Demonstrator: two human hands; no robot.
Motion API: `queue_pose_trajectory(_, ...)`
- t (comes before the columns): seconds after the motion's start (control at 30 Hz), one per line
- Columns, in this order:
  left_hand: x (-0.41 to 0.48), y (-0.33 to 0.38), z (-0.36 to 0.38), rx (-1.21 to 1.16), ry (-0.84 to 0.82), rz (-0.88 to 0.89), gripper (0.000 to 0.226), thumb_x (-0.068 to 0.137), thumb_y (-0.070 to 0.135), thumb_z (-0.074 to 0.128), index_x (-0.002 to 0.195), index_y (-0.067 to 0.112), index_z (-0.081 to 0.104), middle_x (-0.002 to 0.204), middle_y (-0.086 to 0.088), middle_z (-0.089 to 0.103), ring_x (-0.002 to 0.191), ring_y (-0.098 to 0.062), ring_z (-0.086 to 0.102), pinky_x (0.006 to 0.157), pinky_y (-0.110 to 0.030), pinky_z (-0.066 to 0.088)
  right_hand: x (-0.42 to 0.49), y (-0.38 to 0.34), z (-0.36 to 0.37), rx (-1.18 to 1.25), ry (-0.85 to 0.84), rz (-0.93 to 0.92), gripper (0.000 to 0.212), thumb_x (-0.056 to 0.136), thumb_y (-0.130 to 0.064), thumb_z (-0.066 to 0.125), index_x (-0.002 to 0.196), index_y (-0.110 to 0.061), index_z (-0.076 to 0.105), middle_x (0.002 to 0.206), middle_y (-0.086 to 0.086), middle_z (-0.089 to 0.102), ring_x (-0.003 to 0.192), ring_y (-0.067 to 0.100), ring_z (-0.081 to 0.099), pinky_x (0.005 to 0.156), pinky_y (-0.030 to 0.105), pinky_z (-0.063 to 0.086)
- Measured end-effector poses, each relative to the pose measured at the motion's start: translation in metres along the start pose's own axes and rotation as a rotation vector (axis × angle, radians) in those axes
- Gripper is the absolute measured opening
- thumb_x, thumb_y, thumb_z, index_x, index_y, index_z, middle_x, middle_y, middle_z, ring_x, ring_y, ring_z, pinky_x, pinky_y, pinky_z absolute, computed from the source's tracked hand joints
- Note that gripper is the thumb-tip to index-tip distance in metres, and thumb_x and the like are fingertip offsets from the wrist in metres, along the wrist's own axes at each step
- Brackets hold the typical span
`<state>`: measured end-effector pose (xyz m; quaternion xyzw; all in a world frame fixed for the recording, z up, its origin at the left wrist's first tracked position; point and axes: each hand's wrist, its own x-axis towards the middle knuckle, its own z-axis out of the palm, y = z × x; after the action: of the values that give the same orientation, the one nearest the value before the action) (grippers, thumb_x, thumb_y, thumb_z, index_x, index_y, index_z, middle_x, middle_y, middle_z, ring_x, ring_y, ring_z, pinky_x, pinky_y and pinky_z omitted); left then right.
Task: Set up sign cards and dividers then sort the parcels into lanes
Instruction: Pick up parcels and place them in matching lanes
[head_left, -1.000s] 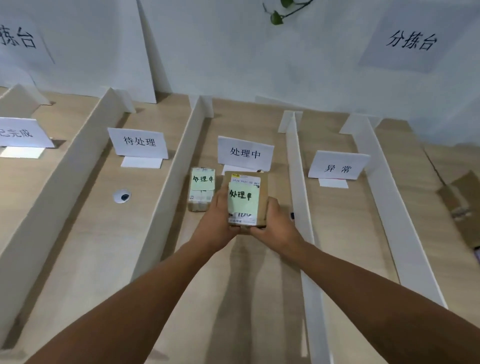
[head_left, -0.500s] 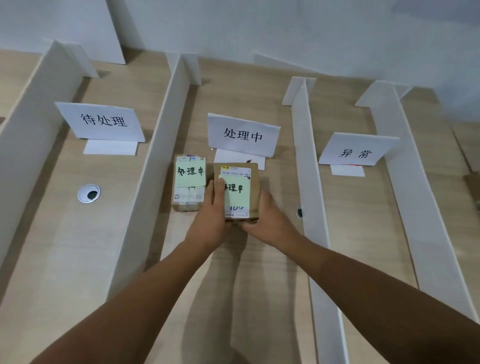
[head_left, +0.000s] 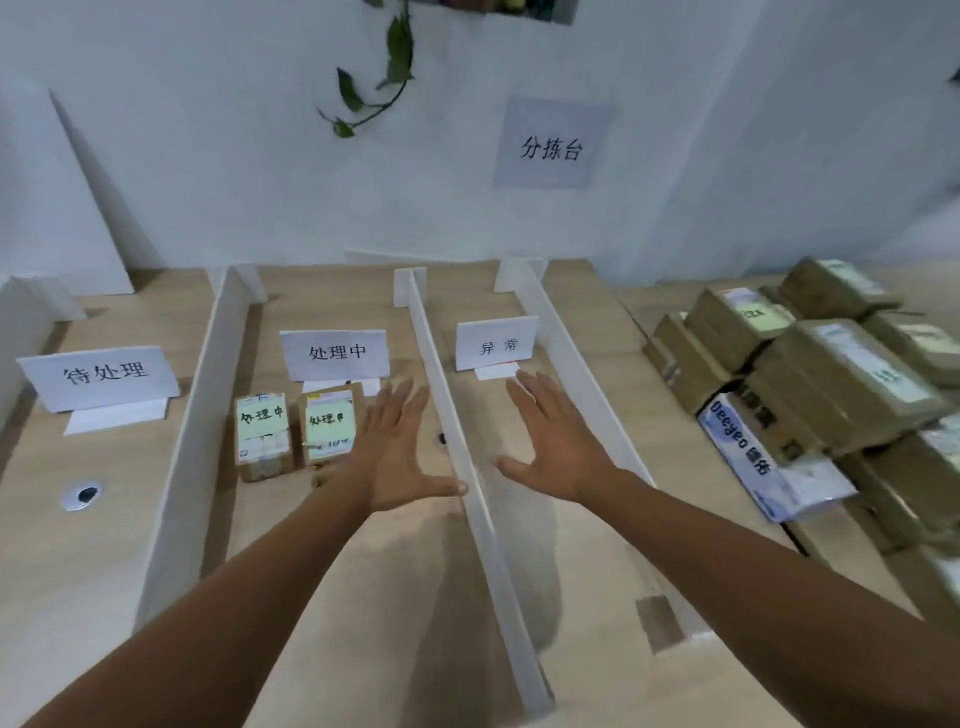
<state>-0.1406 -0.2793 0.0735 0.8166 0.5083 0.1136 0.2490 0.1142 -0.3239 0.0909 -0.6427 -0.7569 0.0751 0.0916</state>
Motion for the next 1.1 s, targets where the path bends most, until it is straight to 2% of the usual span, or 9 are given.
queue_pose_trajectory(0.1,-0.009,0.073,0.019,0.035,0.029,0.089,0.152,0.047,0.100,0.055,0.164,0.022,-0.003,0.172,0.001,-0.010,0.157,-0.023,-0.013,0.128,-0.048,0.002,-0.070,0.053,-0.037,-0.104,0.051,0.060,0.105,0.088,-0.069,0.055,0.164,-0.018,0.004,0.171,0.001,-0.002,0.157,0.023,-0.011,0.127,0.046,0.003)
queue_pose_trajectory(0.2,-0.018,0.145,0.050,0.056,0.028,0.170,0.148,0.053,0.095,0.060,0.164,0.018,0.001,0.172,-0.002,-0.009,0.157,-0.024,-0.014,0.128,-0.046,0.000,-0.142,0.104,-0.070,-0.131,0.093,0.146,0.105,0.088,-0.070,0.053,0.164,-0.020,0.000,0.171,0.001,-0.002,0.157,0.022,-0.009,0.125,0.050,0.008)
queue_pose_trajectory(0.33,-0.029,0.252,0.113,0.014,0.031,0.259,0.146,0.055,0.095,0.060,0.163,0.021,-0.004,0.171,0.002,-0.011,0.157,-0.023,-0.016,0.127,-0.041,-0.006,-0.250,0.175,-0.107,-0.162,0.121,0.239,0.105,0.088,-0.073,0.050,0.163,-0.022,-0.003,0.171,-0.002,-0.003,0.157,0.019,-0.011,0.126,0.048,0.007)
queue_pose_trajectory(0.57,-0.055,0.455,0.249,-0.045,-0.043,0.409,0.143,0.060,0.091,0.066,0.164,0.018,0.000,0.172,-0.001,-0.004,0.158,-0.023,-0.010,0.126,-0.037,-0.003,-0.452,0.304,-0.136,-0.121,0.112,0.410,0.105,0.087,-0.071,0.053,0.164,-0.020,0.002,0.171,0.000,0.001,0.157,0.021,-0.006,0.127,0.043,0.007)
queue_pose_trajectory(0.67,-0.067,0.521,0.294,-0.058,-0.101,0.477,0.140,0.064,0.088,0.067,0.164,0.018,-0.002,0.172,-0.002,-0.004,0.158,-0.022,-0.009,0.126,-0.037,-0.004,-0.519,0.347,-0.138,-0.093,0.093,0.483,0.109,0.083,-0.078,0.046,0.164,-0.021,0.001,0.171,0.001,0.002,0.157,0.021,-0.005,0.127,0.043,0.008)
queue_pose_trajectory(0.77,-0.064,0.578,0.329,-0.084,-0.121,0.516,0.139,0.064,0.084,0.071,0.164,0.018,0.001,0.172,-0.003,0.000,0.158,-0.022,-0.007,0.128,-0.039,0.000,-0.563,0.391,-0.142,-0.079,0.117,0.541,0.109,0.084,-0.075,0.051,0.164,-0.022,0.000,0.171,0.001,0.004,0.157,0.023,-0.001,0.127,0.043,0.010)
queue_pose_trajectory(0.9,-0.047,0.638,0.373,-0.112,-0.115,0.552,0.136,0.066,0.077,0.077,0.164,0.012,0.009,0.172,-0.006,0.007,0.158,-0.024,0.000,0.125,-0.035,-0.001,-0.595,0.449,-0.144,-0.026,0.126,0.576,0.108,0.085,-0.076,0.052,0.163,-0.022,0.000,0.171,0.000,0.006,0.157,0.021,-0.001,0.127,0.040,0.009)
queue_pose_trajectory(1.0,-0.021,0.673,0.410,-0.089,-0.093,0.607,0.134,0.067,0.076,0.076,0.161,0.001,0.016,0.169,-0.015,0.018,0.157,-0.031,0.012,0.128,-0.043,0.008,-0.600,0.498,-0.146,0.001,0.106,0.582,0.108,0.085,-0.077,0.048,0.163,-0.021,-0.001,0.171,-0.001,0.003,0.157,0.019,-0.003,0.127,0.044,0.013)
queue_pose_trajectory(1.1,0.005,0.698,0.451,-0.124,-0.114,0.555,0.133,0.068,0.073,0.079,0.160,0.001,0.017,0.167,-0.017,0.020,0.155,-0.031,0.016,0.126,-0.048,0.019,-0.602,0.546,-0.144,0.070,0.094,0.596,0.116,0.078,-0.088,0.040,0.164,-0.018,0.004,0.170,0.001,0.008,0.157,0.019,0.003,0.127,0.043,0.015)
